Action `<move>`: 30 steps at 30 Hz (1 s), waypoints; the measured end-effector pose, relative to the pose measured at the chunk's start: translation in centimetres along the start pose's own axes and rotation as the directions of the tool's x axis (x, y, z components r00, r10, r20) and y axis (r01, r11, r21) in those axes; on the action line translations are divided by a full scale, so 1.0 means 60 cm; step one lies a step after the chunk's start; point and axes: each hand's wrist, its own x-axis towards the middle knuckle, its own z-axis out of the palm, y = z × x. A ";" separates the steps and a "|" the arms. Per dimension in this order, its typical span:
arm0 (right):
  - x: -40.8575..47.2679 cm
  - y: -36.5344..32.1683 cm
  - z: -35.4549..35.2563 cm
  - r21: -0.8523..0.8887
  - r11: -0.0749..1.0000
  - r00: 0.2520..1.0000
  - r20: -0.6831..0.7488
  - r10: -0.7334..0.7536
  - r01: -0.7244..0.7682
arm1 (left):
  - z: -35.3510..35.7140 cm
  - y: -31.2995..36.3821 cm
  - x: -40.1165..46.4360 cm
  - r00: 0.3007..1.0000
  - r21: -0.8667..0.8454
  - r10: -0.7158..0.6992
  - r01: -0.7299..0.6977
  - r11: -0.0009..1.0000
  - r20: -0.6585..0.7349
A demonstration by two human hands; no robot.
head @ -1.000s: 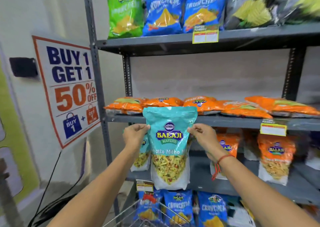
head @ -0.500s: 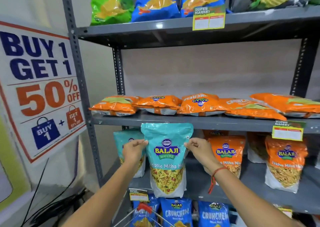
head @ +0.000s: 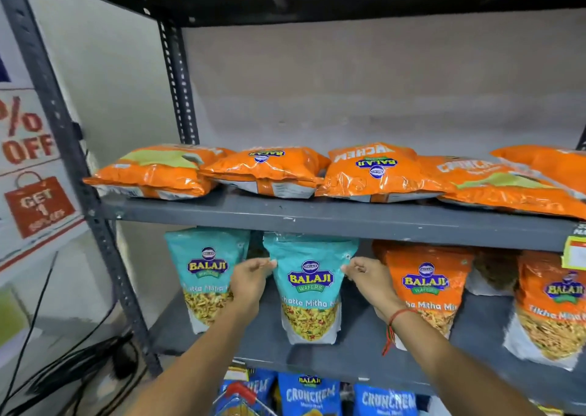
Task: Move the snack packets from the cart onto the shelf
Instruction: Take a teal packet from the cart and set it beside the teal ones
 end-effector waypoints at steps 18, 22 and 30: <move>-0.018 0.153 0.040 0.101 0.938 0.832 0.499 0.241 -0.332 | 0.014 -0.157 0.012 0.901 0.250 -0.231 0.143 0.957 0.368; -0.040 0.189 0.083 0.084 0.924 0.774 0.577 0.261 -0.374 | 0.023 -0.213 -0.012 0.906 0.191 -0.233 0.174 0.966 0.353; -0.030 0.221 0.122 0.177 0.922 0.853 0.470 0.228 -0.344 | 0.034 -0.234 0.013 0.931 0.127 -0.212 0.182 0.975 0.295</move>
